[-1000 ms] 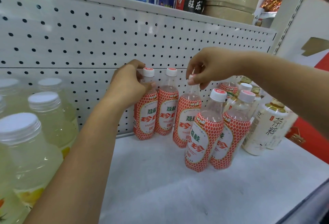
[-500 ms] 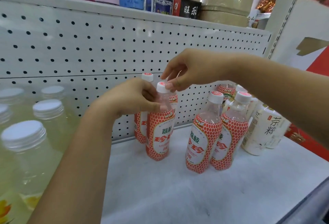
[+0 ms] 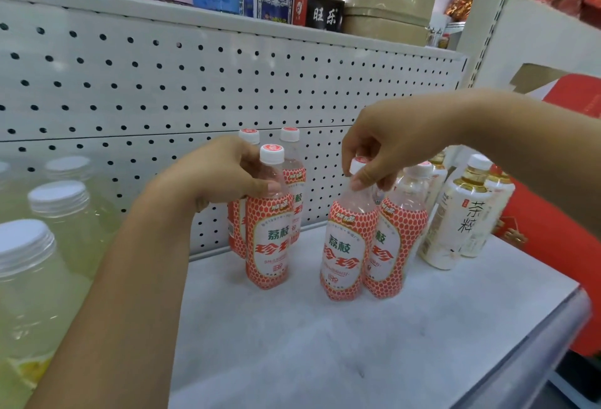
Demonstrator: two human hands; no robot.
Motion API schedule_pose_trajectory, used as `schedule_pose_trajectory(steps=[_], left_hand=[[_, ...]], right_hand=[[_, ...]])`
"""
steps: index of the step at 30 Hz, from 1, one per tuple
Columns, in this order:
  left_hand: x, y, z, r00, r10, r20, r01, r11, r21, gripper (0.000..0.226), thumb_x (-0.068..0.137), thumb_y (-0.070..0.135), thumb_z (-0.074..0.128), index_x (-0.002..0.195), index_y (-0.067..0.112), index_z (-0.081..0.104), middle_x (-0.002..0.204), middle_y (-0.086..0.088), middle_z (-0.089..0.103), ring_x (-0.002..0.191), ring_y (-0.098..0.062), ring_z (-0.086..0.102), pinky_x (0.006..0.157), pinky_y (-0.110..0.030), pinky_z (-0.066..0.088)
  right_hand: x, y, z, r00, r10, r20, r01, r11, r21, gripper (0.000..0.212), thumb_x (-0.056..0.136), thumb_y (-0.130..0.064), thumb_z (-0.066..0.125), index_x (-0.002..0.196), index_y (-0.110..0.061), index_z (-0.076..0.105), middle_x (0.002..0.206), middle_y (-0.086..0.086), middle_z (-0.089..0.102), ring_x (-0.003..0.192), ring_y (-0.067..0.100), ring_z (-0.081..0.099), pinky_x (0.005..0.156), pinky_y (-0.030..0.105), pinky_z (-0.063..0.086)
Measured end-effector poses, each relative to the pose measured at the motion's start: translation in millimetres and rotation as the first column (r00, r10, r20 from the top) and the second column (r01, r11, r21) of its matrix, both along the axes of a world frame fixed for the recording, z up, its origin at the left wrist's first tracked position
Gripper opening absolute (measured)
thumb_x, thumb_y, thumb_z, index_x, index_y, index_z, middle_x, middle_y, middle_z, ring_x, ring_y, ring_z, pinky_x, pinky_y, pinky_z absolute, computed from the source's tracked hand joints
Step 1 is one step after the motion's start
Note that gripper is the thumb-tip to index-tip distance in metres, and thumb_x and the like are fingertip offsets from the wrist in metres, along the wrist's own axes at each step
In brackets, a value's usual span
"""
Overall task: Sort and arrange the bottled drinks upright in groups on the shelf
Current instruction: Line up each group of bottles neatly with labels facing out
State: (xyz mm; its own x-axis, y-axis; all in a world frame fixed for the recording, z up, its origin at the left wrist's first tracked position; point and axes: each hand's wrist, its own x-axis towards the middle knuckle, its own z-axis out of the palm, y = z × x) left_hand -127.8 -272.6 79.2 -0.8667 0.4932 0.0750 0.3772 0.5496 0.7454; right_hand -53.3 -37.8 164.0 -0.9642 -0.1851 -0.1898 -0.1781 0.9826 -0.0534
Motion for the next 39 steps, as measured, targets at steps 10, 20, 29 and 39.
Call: schedule_pose_trajectory(steps=[10, 20, 29, 39], left_hand=[[-6, -1, -2, 1.000, -0.012, -0.014, 0.012, 1.000, -0.011, 0.017, 0.084, 0.022, 0.079, 0.099, 0.031, 0.077, 0.100, 0.008, 0.077, 0.099, -0.015, 0.070, 0.093, -0.038, 0.053], [-6, -3, -1, 0.999, -0.017, -0.043, 0.014, 0.998, -0.068, 0.015, 0.084, 0.030, 0.079, 0.097, 0.036, 0.076, 0.100, 0.011, 0.075, 0.100, -0.014, 0.069, 0.097, -0.043, 0.052], [0, -1, 4, 0.998, -0.029, -0.052, 0.035, 0.994, 0.103, 0.036, 0.078, 0.035, 0.083, 0.111, 0.030, 0.069, 0.102, 0.008, 0.075, 0.097, -0.011, 0.070, 0.084, -0.032, 0.056], [7, 17, -2, 0.991, 0.022, -0.133, 0.010, 0.972, 0.234, 0.030, 0.083, 0.031, 0.080, 0.111, 0.032, 0.070, 0.101, 0.005, 0.074, 0.086, -0.010, 0.071, 0.070, -0.028, 0.057]], right_hand=[[-33, -13, -17, 0.974, 0.113, -0.198, -0.133, 0.987, -0.092, 0.025, 0.086, -0.030, 0.078, 0.110, -0.026, 0.071, 0.073, -0.013, 0.054, 0.065, 0.004, 0.072, 0.064, 0.019, 0.051], [-51, -17, -30, 0.931, 0.121, -0.344, -0.153, 0.986, -0.066, 0.029, 0.085, -0.031, 0.081, 0.112, -0.027, 0.070, 0.087, -0.018, 0.056, 0.081, 0.012, 0.068, 0.066, 0.016, 0.044], [-11, 5, -4, 0.935, -0.030, -0.354, 0.049, 0.998, 0.046, 0.043, 0.087, -0.061, 0.064, 0.112, -0.025, 0.064, 0.104, -0.010, 0.068, 0.096, 0.012, 0.065, 0.086, 0.035, 0.055], [28, 37, -14, 0.970, -0.204, -0.131, 0.221, 0.966, 0.132, 0.026, 0.089, -0.046, 0.072, 0.099, -0.023, 0.065, 0.075, -0.002, 0.071, 0.060, 0.006, 0.074, 0.060, 0.024, 0.045]])
